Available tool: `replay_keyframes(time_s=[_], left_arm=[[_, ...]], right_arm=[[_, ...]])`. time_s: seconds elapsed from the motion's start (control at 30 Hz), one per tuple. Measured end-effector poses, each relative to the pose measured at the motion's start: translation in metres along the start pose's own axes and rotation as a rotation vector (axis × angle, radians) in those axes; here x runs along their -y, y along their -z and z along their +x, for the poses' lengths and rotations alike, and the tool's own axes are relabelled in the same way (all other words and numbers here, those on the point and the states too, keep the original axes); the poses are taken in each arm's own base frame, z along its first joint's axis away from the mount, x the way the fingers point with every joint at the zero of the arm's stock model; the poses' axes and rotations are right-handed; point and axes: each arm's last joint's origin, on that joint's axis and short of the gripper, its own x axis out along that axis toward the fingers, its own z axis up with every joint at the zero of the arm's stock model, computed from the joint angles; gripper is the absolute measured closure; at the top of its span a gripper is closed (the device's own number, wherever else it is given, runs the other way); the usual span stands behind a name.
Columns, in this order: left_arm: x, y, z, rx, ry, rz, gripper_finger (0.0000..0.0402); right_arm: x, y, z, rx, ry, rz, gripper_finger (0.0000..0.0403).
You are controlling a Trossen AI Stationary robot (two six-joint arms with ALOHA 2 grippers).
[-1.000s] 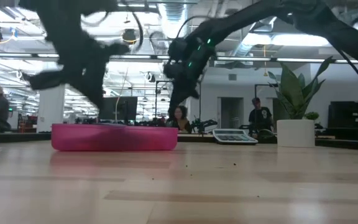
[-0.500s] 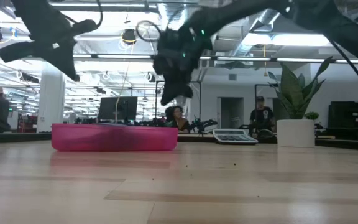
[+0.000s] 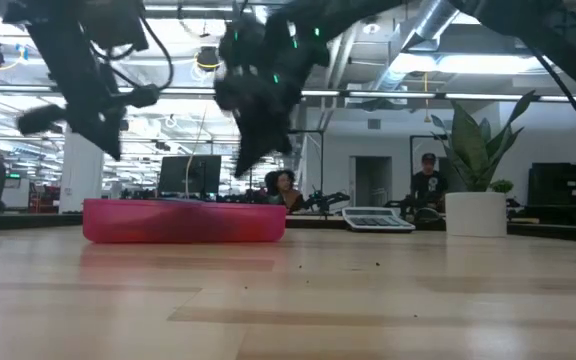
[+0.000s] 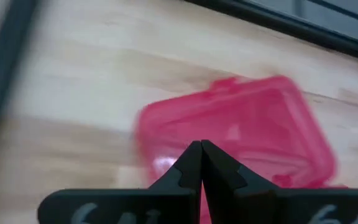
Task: Pack school essentials
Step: Close the red supply box
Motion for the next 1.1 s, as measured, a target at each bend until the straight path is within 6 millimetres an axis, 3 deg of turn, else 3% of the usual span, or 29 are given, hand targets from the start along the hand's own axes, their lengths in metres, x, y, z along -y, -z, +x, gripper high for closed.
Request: replay_keyframes(time_s=[0.27,0.5,0.87,1.1], left_arm=[[-0.003,-0.032,0.021,0.019,0.042,0.095,0.0401],[-0.002,-0.062,0.048,0.003,0.119,0.104,0.0401],[-0.015,-0.075,0.099,-0.156,0.103,0.128,0.0401],[-0.019,-0.066,0.125,-0.259,0.058,0.167,0.0401]], right_arm=[[0.005,0.023,0.007,0.184,-0.026,0.075,0.0402],[-0.012,0.030,0.017,0.177,-0.028,0.085,0.0402],[-0.016,0.029,0.022,0.194,0.024,0.085,0.0403],[-0.015,0.041,0.036,0.172,0.024,0.098,0.0403]])
